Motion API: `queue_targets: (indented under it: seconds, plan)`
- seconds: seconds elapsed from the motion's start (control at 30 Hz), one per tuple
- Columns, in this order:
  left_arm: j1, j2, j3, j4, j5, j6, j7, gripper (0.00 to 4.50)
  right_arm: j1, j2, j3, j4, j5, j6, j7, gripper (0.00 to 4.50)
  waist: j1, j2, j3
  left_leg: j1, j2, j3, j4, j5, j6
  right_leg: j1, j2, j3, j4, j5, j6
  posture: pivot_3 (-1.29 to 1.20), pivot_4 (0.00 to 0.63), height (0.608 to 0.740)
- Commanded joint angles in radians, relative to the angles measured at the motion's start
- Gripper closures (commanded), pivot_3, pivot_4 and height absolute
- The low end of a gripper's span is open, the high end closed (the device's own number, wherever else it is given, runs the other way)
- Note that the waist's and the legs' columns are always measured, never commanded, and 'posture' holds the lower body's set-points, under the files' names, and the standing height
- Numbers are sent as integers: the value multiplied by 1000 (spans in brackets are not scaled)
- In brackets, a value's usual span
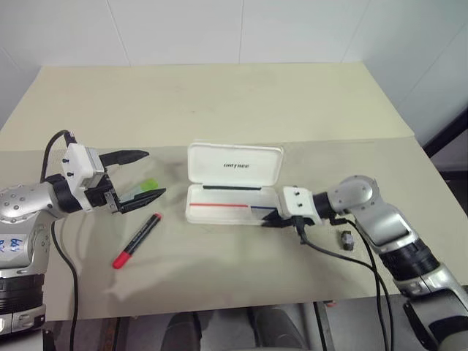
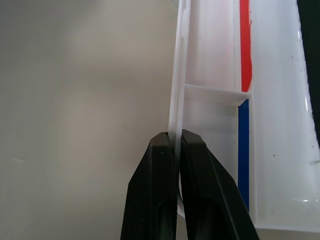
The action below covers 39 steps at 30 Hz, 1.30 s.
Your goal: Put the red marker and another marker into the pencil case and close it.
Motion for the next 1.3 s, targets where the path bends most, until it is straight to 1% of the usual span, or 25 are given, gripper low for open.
queue_targets:
  seconds: [0.03, 0.23, 0.43, 0.63, 0.67, 0.7, 0.73, 0.83, 1.17, 1.3]
  plan:
    - [12, 16, 19, -41, -28, 8, -7, 0, 24, -6, -15, -75, 16, 14, -27, 4450, 1, 0, 0, 0, 0, 0, 0, 0, 0, 0, 0, 0, 0, 0, 0, 0, 150, 740]
    - [29, 31, 33, -63, -47, 32, -20, 0, 50, 14, 16, -58, -19, -30, -65, 4450, 2, 0, 0, 0, 0, 0, 1, 0, 0, 0, 0, 0, 0, 0, 0, 0, 150, 740]
    - [28, 49, 15, -75, -72, 60, -61, 0, 64, -10, 27, -12, -43, -122, -43, 4450, 3, -1, 0, 0, 0, 0, 0, 0, 0, 0, 0, 0, -1, 0, 0, 0, 150, 740]
    - [6, 62, -8, -60, -67, 68, -114, 0, 40, -10, 21, 41, -44, -141, -36, 4450, 3, -1, 0, 0, 0, 0, 1, 0, 0, 1, 0, 0, 0, 0, 0, 0, 150, 740]
    - [1, 63, -12, -60, -69, 74, -120, 0, 36, -10, 21, 45, -46, -146, -37, 3901, 3, -1, 0, 0, 0, 0, 1, 0, 0, 1, 0, 0, 0, 0, 0, 0, 150, 740]
    - [-5, 68, -22, -64, -73, 84, -134, 0, 32, -7, 16, 47, -42, -149, -40, 3711, 3, -1, 0, 0, 0, 0, 2, 0, 0, 1, 0, 0, 0, 0, 0, 0, 150, 740]
    - [-9, 72, -30, -68, -77, 94, -148, 0, 29, -6, 11, 47, -39, -152, -42, 3405, 4, -1, 0, 0, 0, 0, 2, 0, 0, 1, 0, 0, 0, 0, 0, 0, 150, 740]
    - [-19, 85, -52, -70, -77, 103, -182, 0, 16, -3, 1, 50, -27, -158, -44, 2349, 6, -1, 0, 0, 0, 0, 2, 0, 0, 1, 0, 0, 0, 0, 0, 0, 150, 740]
    - [-46, 91, -74, -70, -74, 111, -223, 0, -14, -4, -80, 75, 96, -189, 3, 2349, 3, -1, 0, 0, 0, 0, 0, 0, 0, 1, 0, 0, 0, 0, 0, 0, 150, 740]
    - [-51, 88, -79, -83, -74, 118, -219, 0, -25, -9, -118, 77, 135, -142, -2, 2349, 4, -1, 0, 0, 0, 0, 1, 0, 0, 1, 0, 0, 0, 0, 0, 0, 150, 740]
